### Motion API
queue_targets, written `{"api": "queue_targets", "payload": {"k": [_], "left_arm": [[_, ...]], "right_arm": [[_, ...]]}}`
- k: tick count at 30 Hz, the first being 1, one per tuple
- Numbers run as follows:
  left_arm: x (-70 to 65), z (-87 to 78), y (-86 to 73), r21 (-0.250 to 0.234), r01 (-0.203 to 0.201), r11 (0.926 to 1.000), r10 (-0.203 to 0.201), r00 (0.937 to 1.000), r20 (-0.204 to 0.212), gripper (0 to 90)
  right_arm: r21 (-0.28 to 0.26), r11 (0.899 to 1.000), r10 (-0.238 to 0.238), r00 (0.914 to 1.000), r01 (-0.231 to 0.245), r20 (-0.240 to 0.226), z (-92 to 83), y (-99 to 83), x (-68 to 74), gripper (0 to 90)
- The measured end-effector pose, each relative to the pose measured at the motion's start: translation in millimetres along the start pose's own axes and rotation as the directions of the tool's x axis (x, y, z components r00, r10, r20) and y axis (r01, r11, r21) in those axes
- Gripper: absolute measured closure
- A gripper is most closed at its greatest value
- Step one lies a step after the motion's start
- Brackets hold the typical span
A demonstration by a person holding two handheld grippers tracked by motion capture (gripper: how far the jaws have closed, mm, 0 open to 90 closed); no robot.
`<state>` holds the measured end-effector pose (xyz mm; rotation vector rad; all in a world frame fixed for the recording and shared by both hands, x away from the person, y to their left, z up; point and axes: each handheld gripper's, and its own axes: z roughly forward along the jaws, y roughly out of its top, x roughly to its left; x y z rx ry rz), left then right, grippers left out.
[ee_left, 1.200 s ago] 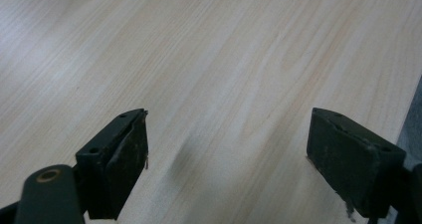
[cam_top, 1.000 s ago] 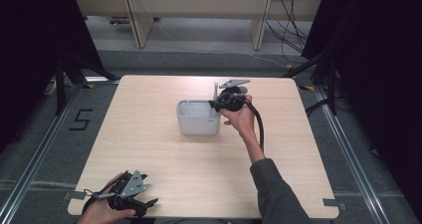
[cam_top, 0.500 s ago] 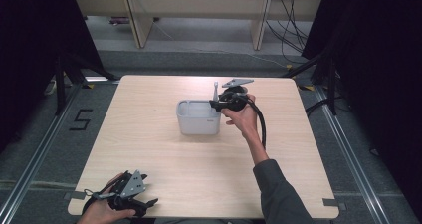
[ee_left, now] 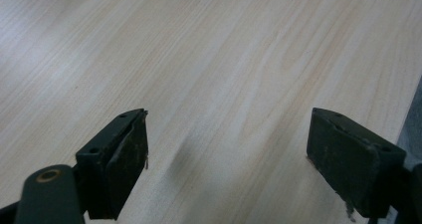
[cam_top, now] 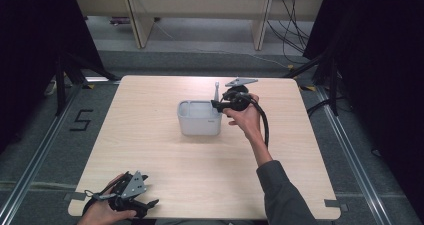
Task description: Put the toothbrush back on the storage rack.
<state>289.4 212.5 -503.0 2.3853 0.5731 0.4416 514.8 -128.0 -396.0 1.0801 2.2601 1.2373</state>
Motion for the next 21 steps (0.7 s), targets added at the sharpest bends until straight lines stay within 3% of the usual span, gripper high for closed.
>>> {"api": "queue_targets", "payload": {"k": [2,4,6,9,10,12,14,15,17,18,19,21], "left_arm": [[0.1,0.0,-0.1,-0.001,0.002,1.0,-0.002,1.0,-0.001,16.3],[0.1,0.0,-0.1,-0.002,0.004,1.0,-0.004,1.0,-0.002,16.2],[0.0,0.0,0.0,-0.003,0.002,1.0,-0.002,1.0,-0.002,16.3],[0.2,0.1,-0.2,0.0,0.003,1.0,-0.003,1.0,-0.002,16.3],[0.1,0.1,-0.1,-0.001,0.003,1.0,-0.003,1.0,-0.002,16.3],[0.0,0.1,-0.1,-0.002,0.004,1.0,-0.004,1.0,-0.001,16.3],[0.3,0.1,-0.1,0.0,0.003,1.0,-0.003,1.0,-0.002,16.3],[0.1,0.0,-0.1,-0.001,0.003,1.0,-0.003,1.0,-0.002,16.3],[0.1,0.0,-0.1,-0.001,0.002,1.0,-0.002,1.0,-0.002,16.3],[0.2,0.1,-0.1,-0.001,0.003,1.0,-0.003,1.0,-0.002,16.3],[0.3,0.1,-0.1,0.0,0.002,1.0,-0.002,1.0,-0.003,16.3],[0.1,0.2,-0.1,0.0,0.001,1.0,-0.001,1.0,-0.002,16.2]], "right_arm": [[-0.003,1.0,0.024,0.9996,-0.024,-0.013,0.0,-0.3,1.0,41.8],[-0.004,1.0,0.009,0.9999,-0.009,-0.006,-1.1,-0.1,-0.5,41.1],[0.0,0.999,0.033,0.9994,-0.033,-0.009,-2.8,-0.8,1.3,39.3],[-0.01,1.0,0.007,1.0,-0.007,-0.004,-5.2,-1.2,-0.9,37.5],[-0.008,0.999,0.032,0.9995,-0.032,-0.005,-6.6,-1.6,0.4,36.9],[-0.004,0.999,0.032,0.9995,-0.032,-0.005,-8.7,-2.0,0.4,35.6],[-0.011,1.0,0.008,1.0,-0.008,0.004,-11.4,-2.6,-1.1,35.2],[-0.011,1.0,0.027,0.9996,-0.027,-0.004,-11.9,-3.5,0.5,35.0],[-0.007,1.0,0.021,0.9998,-0.021,-0.004,-13.9,-5.2,0.9,34.6],[-0.008,1.0,-0.003,1.0,0.003,0.004,-15.2,-5.7,-0.4,34.4],[-0.01,0.999,0.035,0.9994,-0.035,-0.007,-15.9,-7.1,1.7,34.2],[-0.014,1.0,0.0,0.9999,0.0,-0.011,-18.9,-9.5,0.4,33.3]]}}
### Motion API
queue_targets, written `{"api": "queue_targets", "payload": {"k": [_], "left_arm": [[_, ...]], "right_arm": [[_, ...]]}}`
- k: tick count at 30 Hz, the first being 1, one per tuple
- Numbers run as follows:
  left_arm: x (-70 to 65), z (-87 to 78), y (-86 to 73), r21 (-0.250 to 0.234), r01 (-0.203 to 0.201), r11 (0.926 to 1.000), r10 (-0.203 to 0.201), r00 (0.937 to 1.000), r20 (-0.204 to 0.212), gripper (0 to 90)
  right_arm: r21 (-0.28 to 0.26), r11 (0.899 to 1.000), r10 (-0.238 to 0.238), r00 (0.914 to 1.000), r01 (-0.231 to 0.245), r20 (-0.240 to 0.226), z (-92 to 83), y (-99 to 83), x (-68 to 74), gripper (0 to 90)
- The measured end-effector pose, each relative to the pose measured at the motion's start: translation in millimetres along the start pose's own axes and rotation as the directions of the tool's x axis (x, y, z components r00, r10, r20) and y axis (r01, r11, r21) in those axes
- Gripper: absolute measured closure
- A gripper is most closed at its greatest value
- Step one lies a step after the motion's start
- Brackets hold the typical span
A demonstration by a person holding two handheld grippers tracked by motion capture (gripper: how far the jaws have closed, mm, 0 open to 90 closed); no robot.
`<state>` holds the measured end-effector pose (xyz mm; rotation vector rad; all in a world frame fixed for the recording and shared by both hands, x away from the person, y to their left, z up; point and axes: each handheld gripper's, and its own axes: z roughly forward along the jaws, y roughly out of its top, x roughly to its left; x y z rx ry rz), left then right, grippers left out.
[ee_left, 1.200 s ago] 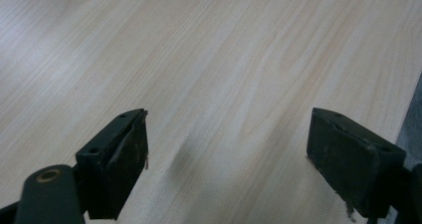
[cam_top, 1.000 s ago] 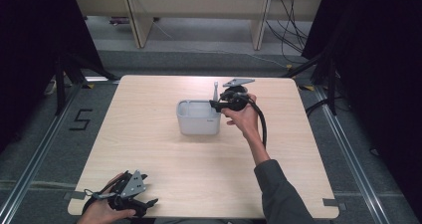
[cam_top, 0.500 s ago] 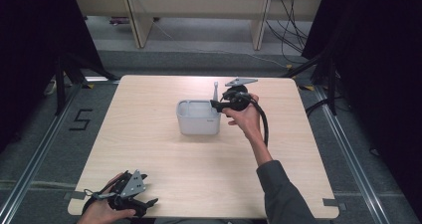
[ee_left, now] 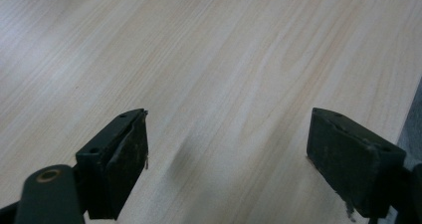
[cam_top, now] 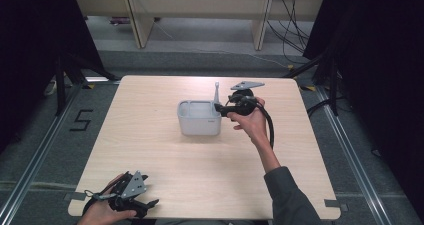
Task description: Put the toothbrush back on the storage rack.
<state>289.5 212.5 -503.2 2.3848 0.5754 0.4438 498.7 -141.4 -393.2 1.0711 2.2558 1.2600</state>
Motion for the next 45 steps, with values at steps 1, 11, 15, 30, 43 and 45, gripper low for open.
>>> {"api": "queue_targets", "payload": {"k": [1,11,15,30,43,45], "left_arm": [[0.0,0.0,0.0,0.0,0.0,1.0,0.0,1.0,0.0,16.3],[0.0,0.0,0.1,0.002,-0.002,1.0,0.002,1.0,-0.001,16.2],[-0.3,-0.1,0.2,0.004,-0.004,1.0,0.004,1.0,-0.002,16.2],[-0.1,0.0,0.0,0.008,-0.011,0.9999,0.011,0.9999,-0.008,16.2],[-0.9,0.1,0.0,-0.001,-0.004,1.0,0.004,1.0,-0.005,16.3],[-0.8,0.2,-0.1,-0.002,-0.001,1.0,0.001,1.0,-0.006,16.3]], "right_arm": [[0.0,1.0,0.0,1.0,0.0,0.0,0.0,0.0,0.0,33.3],[-0.021,1.0,0.007,1.0,-0.007,-0.005,-11.9,-11.8,6.1,31.8],[-0.023,0.999,0.024,0.9997,-0.024,-0.005,-16.4,-18.5,9.7,31.5],[-0.056,0.998,0.01,0.9995,-0.011,-0.031,-31.6,-37.9,16.0,31.1],[-0.046,0.999,-0.004,0.9991,0.002,-0.043,-36.8,-44.7,20.4,30.4],[-0.051,0.999,-0.016,0.9994,0.015,-0.031,-36.4,-45.8,21.2,29.5]]}}
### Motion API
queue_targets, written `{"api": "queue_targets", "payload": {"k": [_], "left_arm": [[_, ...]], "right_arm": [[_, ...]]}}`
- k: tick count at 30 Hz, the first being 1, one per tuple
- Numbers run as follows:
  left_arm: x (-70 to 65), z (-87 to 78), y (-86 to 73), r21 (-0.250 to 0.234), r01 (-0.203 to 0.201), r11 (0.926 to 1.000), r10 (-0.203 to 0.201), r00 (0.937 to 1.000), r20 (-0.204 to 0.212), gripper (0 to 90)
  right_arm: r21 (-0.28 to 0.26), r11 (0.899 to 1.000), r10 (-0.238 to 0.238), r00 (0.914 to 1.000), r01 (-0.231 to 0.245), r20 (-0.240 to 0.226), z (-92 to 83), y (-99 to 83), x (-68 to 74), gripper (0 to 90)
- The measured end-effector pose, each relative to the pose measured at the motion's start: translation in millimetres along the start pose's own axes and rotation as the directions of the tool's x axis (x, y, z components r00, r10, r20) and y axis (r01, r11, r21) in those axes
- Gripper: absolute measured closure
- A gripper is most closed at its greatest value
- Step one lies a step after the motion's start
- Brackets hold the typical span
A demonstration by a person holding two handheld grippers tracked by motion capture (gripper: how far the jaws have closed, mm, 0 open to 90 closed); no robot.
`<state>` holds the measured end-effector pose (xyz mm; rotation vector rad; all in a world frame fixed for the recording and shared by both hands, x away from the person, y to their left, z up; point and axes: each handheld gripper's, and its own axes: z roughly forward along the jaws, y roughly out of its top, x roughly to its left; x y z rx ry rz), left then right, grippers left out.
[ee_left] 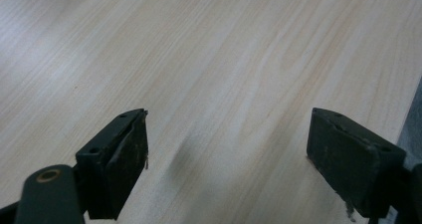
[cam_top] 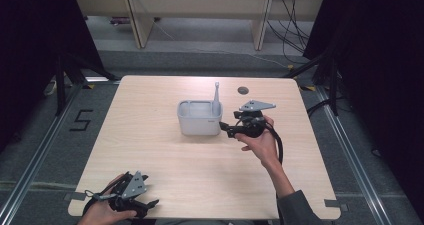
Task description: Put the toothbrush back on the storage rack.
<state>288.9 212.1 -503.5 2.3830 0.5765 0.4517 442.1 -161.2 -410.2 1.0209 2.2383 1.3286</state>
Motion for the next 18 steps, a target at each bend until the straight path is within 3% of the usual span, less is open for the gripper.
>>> {"api": "queue_targets", "payload": {"k": [1,10,11,18], "left_arm": [[0.0,-0.2,0.2,0.004,-0.001,1.0,0.001,1.0,-0.002,16.3],[0.4,-0.4,0.3,0.005,-0.004,1.0,0.004,1.0,0.004,16.3],[1.3,-1.4,0.4,0.012,-0.016,0.9998,0.016,0.9999,0.001,16.3],[0.6,-0.9,0.5,0.008,-0.01,0.9999,0.01,0.9999,-0.007,16.3]], "right_arm": [[0.018,1.0,0.025,0.9997,-0.025,-0.004,-1.1,-0.6,2.0,29.0],[0.006,1.0,-0.006,0.9999,0.006,-0.01,-1.1,-3.8,3.2,25.3],[0.023,1.0,0.012,0.9999,-0.012,-0.005,-2.5,-4.7,4.4,24.6],[0.014,1.0,0.006,1.0,-0.005,-0.007,-3.1,-10.8,4.4,23.5]]}}
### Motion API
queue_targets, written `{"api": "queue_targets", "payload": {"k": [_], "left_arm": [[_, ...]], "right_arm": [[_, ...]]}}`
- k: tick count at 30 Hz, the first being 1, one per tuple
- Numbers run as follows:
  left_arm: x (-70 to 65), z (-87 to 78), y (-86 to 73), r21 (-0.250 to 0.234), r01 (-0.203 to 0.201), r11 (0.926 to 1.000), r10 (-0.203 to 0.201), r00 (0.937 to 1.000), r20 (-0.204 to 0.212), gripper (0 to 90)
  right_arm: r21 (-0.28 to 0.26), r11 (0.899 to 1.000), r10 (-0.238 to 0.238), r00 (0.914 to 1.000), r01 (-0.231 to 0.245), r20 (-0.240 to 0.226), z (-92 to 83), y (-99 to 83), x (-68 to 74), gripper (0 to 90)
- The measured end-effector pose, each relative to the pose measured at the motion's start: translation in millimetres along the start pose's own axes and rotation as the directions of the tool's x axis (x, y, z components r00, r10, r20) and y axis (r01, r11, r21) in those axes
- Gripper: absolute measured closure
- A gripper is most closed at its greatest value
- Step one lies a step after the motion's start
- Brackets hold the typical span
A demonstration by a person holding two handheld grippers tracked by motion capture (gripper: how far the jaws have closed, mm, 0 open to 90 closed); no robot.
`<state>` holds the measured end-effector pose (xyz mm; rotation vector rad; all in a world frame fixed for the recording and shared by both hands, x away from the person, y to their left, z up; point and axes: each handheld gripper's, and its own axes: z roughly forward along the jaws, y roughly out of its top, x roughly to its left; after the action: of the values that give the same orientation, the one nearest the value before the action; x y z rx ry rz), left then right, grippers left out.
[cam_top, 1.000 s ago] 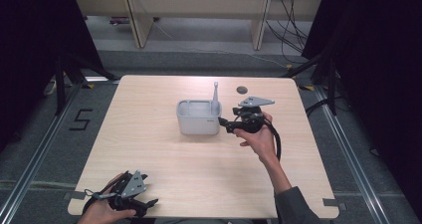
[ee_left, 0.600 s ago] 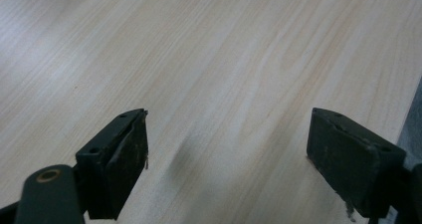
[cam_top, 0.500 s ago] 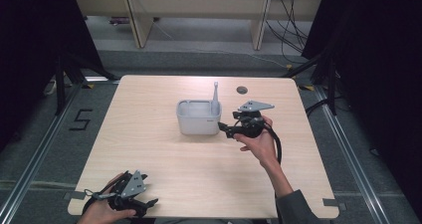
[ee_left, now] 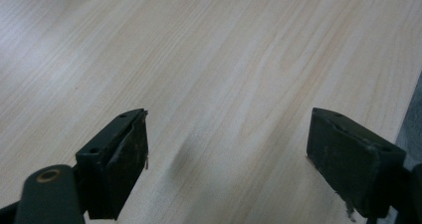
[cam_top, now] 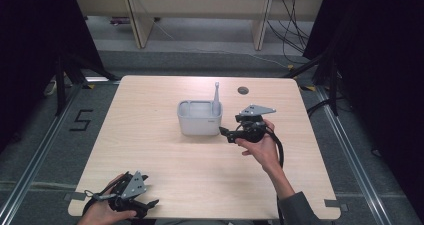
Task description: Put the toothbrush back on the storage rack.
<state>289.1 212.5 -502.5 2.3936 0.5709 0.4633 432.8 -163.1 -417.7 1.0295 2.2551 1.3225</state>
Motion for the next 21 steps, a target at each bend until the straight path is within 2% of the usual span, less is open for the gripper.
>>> {"api": "queue_targets", "payload": {"k": [1,4,5,6,8,9,10,11,13,14,15,18,21], "left_arm": [[0.1,-0.1,0.0,0.0,0.0,1.0,0.0,1.0,-0.001,16.3],[-0.5,-0.2,-0.1,-0.008,0.009,0.9999,-0.009,1.0,0.003,16.3],[-0.6,-0.2,0.0,-0.007,0.008,0.9999,-0.008,1.0,0.003,16.3],[-0.6,-0.2,0.1,-0.006,0.008,1.0,-0.008,1.0,0.003,16.2],[0.0,-0.2,0.0,-0.002,0.002,1.0,-0.002,1.0,-0.002,16.3],[-0.6,-0.2,0.0,-0.009,0.01,0.9999,-0.01,0.9999,0.004,16.3],[-0.8,-0.3,0.0,-0.008,0.012,0.9999,-0.012,0.9999,0.002,16.3],[-0.7,-0.4,0.0,-0.008,0.012,0.9999,-0.012,0.9999,0.002,16.3],[-0.7,-0.2,-0.1,-0.008,0.012,0.9999,-0.012,0.9999,0.001,16.2],[-0.8,-0.3,-0.1,-0.007,0.012,0.9999,-0.012,0.9999,0.001,16.3],[-0.7,-0.4,0.1,-0.006,0.008,0.9999,-0.008,1.0,0.0,16.3],[0.2,-0.4,0.1,-0.001,0.0,1.0,0.0,1.0,-0.002,16.3],[-0.6,-0.3,0.1,-0.007,0.009,0.9999,-0.009,1.0,0.003,16.3]], "right_arm": [[0.013,1.0,-0.006,1.0,0.006,0.005,-1.8,-1.3,-0.1,23.1],[0.009,1.0,-0.013,0.9999,0.013,0.003,-2.7,-3.4,-0.1,22.9],[0.021,1.0,0.02,0.9998,-0.02,0.003,-4.8,-4.3,2.1,22.9],[0.018,1.0,0.021,0.9998,-0.021,0.005,-5.6,-5.0,2.9,22.7],[0.011,1.0,-0.007,0.9999,0.007,0.01,-7.4,-5.5,1.6,22.4],[0.014,1.0,0.009,0.9999,-0.009,0.006,-8.5,-6.2,3.0,22.4],[0.003,1.0,-0.009,0.9999,0.009,0.014,-9.5,-7.0,2.6,22.4],[0.016,1.0,0.02,0.9998,-0.02,0.004,-11.1,-8.1,5.0,22.2],[0.006,1.0,0.008,1.0,-0.008,-0.001,-11.5,-10.4,5.0,21.5],[0.019,1.0,0.011,0.9999,-0.012,0.009,-13.3,-12.2,6.2,21.5],[0.013,1.0,-0.003,1.0,0.003,-0.006,-13.2,-15.6,5.8,21.7],[0.033,0.999,0.008,1.0,-0.008,0.005,-15.9,-18.3,6.9,21.7],[0.037,0.999,0.012,0.9999,-0.012,0.005,-17.7,-22.2,7.0,21.7]]}}
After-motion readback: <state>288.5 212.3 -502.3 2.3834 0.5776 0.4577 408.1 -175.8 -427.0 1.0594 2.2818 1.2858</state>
